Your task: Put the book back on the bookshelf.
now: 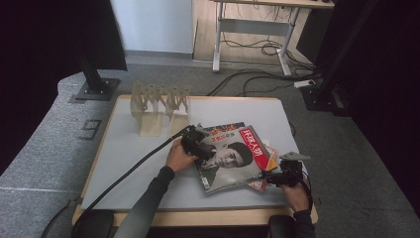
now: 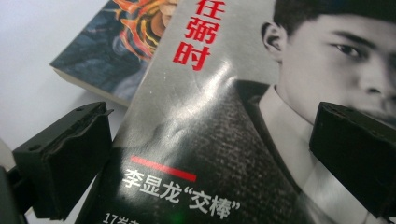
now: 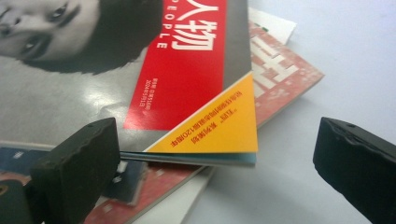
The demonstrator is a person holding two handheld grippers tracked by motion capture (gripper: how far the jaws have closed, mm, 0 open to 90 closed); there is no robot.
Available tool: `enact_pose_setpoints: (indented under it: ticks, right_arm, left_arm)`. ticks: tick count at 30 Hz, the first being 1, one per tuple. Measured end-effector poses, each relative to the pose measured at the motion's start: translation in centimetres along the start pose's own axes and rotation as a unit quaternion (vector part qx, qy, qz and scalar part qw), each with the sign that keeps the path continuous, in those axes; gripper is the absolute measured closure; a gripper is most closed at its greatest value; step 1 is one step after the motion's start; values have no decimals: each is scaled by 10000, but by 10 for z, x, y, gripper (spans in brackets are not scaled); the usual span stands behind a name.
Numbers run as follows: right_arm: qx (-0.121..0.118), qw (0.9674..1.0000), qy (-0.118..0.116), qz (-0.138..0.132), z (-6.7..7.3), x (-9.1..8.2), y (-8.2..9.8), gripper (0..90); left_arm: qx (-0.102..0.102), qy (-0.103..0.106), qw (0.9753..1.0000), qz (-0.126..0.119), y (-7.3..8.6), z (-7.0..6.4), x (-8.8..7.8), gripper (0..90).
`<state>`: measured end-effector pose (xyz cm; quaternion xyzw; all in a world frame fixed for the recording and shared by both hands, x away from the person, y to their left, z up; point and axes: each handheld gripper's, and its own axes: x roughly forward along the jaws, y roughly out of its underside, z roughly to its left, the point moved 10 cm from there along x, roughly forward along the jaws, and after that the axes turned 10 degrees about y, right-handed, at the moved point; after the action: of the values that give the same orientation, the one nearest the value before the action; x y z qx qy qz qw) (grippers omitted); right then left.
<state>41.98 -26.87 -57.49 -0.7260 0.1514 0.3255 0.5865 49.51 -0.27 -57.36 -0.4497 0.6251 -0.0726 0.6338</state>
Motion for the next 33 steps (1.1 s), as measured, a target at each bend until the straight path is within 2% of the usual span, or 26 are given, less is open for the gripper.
enact_pose_setpoints:
  ticks: [10, 20, 33]
  right_arm:
    - [126, 9998, 160, 19, -14, 14, -10, 12]
    - [195, 9995, 246, 0, -21, 28, -21, 25]
    - [243, 9993, 286, -2, -32, 48, -33, 27]
  left_arm:
    - [8, 101, 9999, -8, 16, -11, -10, 0]
    - [72, 175, 9998, -33, 32, -21, -18, 0]
    - [92, 316, 9994, -136, 45, -38, -20, 0]
